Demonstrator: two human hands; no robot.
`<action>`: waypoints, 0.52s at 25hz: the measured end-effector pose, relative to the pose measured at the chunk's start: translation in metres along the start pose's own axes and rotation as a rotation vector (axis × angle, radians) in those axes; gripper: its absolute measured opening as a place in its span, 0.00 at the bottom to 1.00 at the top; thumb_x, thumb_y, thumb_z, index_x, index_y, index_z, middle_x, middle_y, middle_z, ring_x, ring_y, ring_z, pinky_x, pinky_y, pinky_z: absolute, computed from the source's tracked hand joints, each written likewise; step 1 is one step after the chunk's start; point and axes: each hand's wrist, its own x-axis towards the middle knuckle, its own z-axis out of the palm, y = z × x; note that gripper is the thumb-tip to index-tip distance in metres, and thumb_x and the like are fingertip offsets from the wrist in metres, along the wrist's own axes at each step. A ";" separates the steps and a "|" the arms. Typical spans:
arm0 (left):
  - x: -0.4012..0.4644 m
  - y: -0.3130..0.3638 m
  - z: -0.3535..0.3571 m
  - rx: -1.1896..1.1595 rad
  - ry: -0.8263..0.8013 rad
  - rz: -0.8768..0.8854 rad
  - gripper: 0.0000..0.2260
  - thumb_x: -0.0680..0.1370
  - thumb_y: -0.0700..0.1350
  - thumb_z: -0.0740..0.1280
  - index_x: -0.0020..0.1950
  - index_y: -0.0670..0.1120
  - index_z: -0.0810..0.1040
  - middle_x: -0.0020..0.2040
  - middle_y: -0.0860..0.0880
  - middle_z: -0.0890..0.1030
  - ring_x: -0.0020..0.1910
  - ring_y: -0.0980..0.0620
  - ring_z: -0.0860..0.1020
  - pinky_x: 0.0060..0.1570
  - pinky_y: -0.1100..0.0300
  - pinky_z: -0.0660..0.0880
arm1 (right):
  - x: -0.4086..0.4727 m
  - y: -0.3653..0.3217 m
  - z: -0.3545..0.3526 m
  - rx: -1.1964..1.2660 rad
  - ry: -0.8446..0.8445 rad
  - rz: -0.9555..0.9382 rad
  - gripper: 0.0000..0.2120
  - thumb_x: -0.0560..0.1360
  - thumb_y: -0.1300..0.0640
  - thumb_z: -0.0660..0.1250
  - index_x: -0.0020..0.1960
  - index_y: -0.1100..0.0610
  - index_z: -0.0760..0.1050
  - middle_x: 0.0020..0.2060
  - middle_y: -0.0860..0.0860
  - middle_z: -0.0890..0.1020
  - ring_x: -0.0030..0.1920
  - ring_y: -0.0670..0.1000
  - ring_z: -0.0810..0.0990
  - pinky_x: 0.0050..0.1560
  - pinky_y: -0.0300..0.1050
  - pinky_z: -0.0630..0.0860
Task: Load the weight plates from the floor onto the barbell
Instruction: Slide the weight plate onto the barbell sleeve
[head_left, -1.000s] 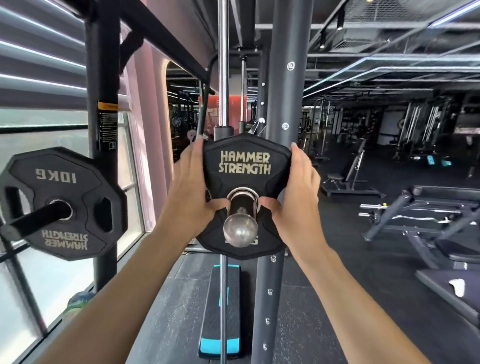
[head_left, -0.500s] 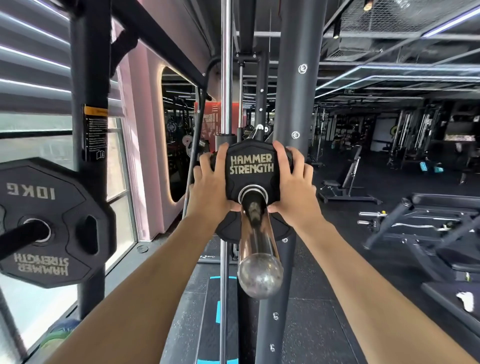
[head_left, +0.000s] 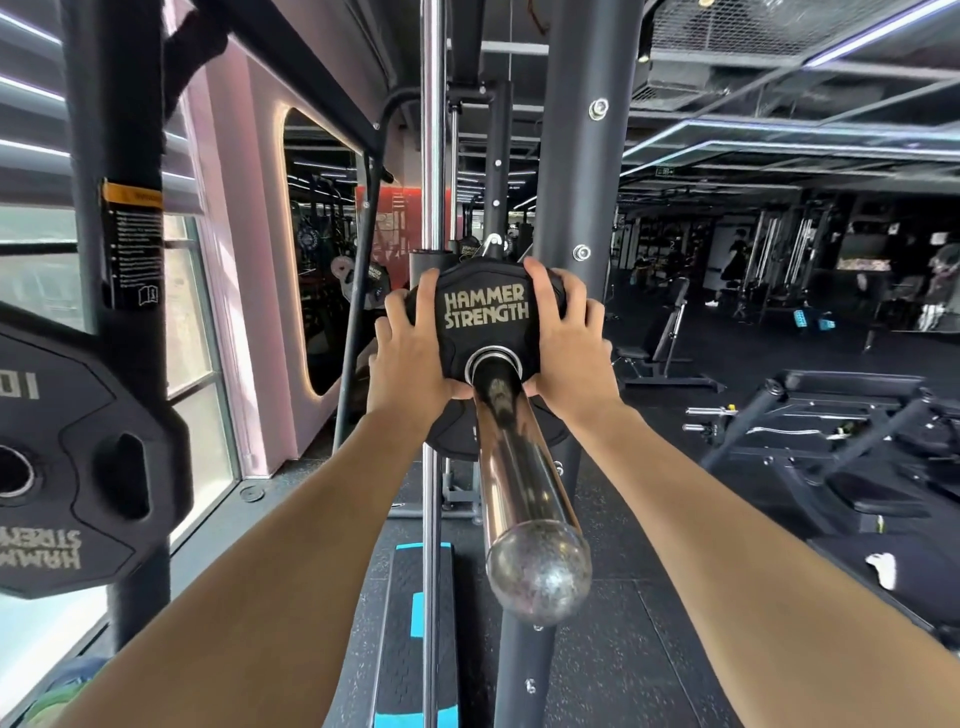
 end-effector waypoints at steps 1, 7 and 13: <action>0.000 0.000 0.000 0.003 -0.002 -0.001 0.59 0.60 0.43 0.84 0.79 0.55 0.47 0.71 0.42 0.61 0.67 0.38 0.66 0.56 0.35 0.76 | 0.001 0.000 0.000 0.004 0.001 0.001 0.64 0.60 0.63 0.82 0.79 0.39 0.43 0.75 0.51 0.57 0.67 0.60 0.64 0.52 0.67 0.77; -0.001 0.004 -0.008 0.034 -0.063 -0.015 0.59 0.62 0.46 0.83 0.80 0.54 0.45 0.73 0.42 0.58 0.72 0.39 0.63 0.57 0.35 0.76 | 0.000 -0.003 -0.008 0.088 -0.044 0.010 0.61 0.61 0.64 0.80 0.79 0.39 0.45 0.74 0.49 0.56 0.68 0.59 0.63 0.56 0.69 0.75; -0.021 0.017 -0.040 0.124 -0.139 -0.006 0.38 0.81 0.56 0.62 0.81 0.55 0.40 0.80 0.43 0.51 0.77 0.40 0.57 0.72 0.35 0.61 | 0.007 -0.003 -0.051 0.305 -0.290 0.057 0.44 0.74 0.54 0.74 0.81 0.44 0.51 0.76 0.55 0.60 0.73 0.64 0.63 0.72 0.64 0.64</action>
